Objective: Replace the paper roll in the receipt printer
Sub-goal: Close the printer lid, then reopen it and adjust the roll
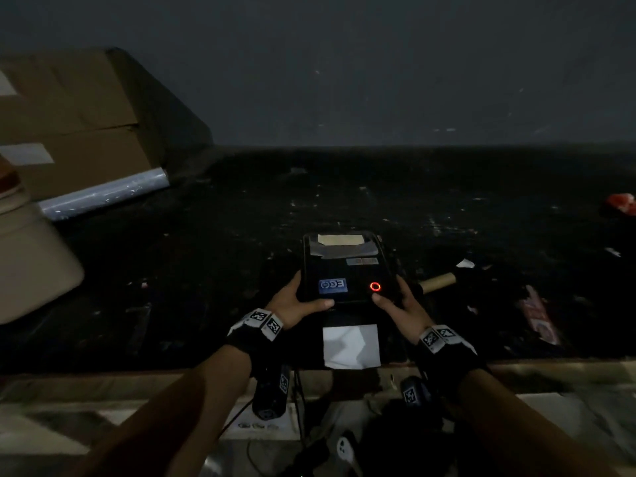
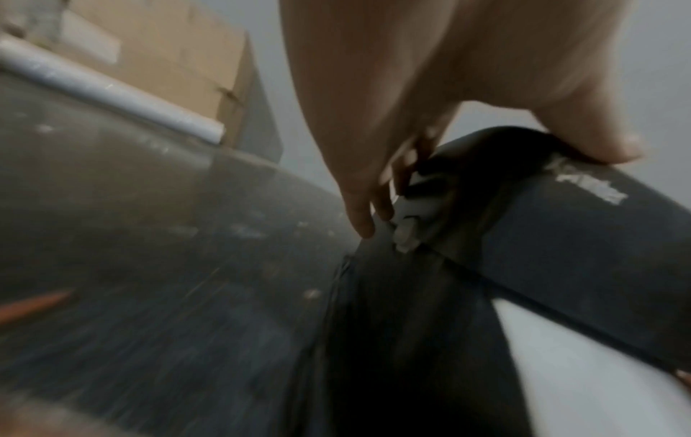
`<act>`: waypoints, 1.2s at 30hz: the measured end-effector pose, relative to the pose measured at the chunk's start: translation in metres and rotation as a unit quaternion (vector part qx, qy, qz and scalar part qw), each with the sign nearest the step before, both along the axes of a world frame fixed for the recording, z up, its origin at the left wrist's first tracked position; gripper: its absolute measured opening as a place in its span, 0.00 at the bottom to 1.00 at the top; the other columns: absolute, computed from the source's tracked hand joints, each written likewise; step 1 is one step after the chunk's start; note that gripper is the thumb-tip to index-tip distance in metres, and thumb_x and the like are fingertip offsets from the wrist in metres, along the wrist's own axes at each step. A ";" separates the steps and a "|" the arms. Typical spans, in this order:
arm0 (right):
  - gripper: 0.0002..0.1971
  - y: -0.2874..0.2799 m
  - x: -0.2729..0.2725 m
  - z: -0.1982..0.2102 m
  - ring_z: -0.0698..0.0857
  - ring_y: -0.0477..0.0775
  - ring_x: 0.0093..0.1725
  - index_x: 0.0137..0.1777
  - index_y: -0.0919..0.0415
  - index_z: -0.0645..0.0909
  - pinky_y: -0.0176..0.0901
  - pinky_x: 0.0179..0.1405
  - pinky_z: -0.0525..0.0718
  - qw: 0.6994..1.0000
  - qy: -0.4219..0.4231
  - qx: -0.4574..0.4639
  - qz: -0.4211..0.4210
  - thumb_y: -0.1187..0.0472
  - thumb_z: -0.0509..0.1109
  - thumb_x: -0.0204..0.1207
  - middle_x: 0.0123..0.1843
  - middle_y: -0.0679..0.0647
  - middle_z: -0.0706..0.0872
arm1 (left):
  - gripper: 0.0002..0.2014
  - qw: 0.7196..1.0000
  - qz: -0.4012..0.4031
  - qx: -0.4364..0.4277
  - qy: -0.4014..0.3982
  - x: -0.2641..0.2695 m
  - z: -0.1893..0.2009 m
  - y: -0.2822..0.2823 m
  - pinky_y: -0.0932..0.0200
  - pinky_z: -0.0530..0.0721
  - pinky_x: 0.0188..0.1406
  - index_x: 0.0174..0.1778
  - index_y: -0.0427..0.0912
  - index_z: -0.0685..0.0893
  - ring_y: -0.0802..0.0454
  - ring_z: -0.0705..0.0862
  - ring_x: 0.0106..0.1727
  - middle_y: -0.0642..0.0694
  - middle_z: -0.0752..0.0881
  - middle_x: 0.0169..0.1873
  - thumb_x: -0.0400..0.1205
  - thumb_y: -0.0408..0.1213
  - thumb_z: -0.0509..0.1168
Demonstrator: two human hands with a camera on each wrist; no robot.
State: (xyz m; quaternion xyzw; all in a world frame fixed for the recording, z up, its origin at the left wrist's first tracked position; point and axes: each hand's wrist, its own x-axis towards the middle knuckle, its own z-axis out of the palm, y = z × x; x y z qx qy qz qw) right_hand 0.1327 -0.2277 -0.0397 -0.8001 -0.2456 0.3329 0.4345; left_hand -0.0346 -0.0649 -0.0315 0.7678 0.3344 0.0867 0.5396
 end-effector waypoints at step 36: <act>0.31 0.006 -0.009 -0.027 0.73 0.52 0.66 0.78 0.41 0.55 0.41 0.63 0.66 0.995 0.001 0.091 -0.039 0.46 0.63 0.77 0.76 0.54 0.73 | 0.39 0.988 0.078 -0.069 -0.113 0.000 -0.025 -0.011 0.63 0.74 0.61 0.79 0.53 0.61 0.55 0.79 0.64 0.50 0.81 0.65 0.74 0.40 0.73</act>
